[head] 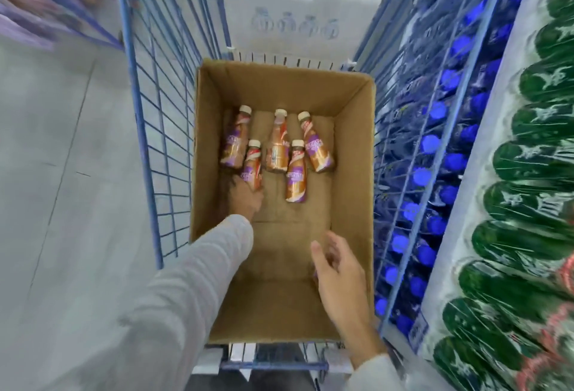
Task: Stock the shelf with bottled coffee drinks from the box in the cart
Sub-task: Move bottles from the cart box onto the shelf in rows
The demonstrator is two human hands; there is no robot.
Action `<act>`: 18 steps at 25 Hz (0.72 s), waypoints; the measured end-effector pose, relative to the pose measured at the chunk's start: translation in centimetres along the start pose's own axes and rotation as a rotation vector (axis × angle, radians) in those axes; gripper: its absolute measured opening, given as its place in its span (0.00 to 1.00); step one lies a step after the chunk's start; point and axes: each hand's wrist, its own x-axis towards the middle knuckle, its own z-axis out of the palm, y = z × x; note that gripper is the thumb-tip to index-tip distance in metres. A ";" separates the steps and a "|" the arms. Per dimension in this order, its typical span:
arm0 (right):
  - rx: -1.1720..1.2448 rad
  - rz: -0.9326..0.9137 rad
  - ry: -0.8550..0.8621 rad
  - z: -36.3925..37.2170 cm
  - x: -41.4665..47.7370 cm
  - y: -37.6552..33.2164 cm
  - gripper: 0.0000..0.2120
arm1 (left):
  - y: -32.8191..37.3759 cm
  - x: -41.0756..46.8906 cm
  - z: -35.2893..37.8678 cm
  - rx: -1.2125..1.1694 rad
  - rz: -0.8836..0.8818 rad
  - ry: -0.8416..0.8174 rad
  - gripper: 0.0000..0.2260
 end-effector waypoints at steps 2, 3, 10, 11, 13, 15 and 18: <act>-0.033 0.008 -0.014 0.5 0.3 0.0 0.24 | -0.5 0.4 0.0 -0.011 0.037 -0.003 0.31; -0.038 0.007 -0.020 0.6 0.6 -0.1 0.23 | -0.6 0.2 -0.3 -0.021 0.048 -0.022 0.29; 0.024 0.011 -0.003 2.6 6.9 -3.3 0.15 | -2.6 -10.6 -4.6 -0.254 0.103 -0.091 0.27; 0.022 0.013 0.011 3.2 8.8 -3.7 0.12 | -2.9 -12.4 -5.3 -0.286 0.107 -0.087 0.27; -0.016 -0.004 0.013 5.0 12.6 -4.4 0.16 | -3.5 -15.3 -6.4 -0.336 0.103 -0.072 0.26; -0.074 0.007 0.002 7.0 15.8 -4.5 0.26 | -3.9 -17.2 -7.1 -0.369 0.096 -0.052 0.25; -0.177 0.029 0.024 10.0 18.8 -3.6 0.34 | -4.9 -18.3 -7.3 -0.412 0.073 -0.033 0.27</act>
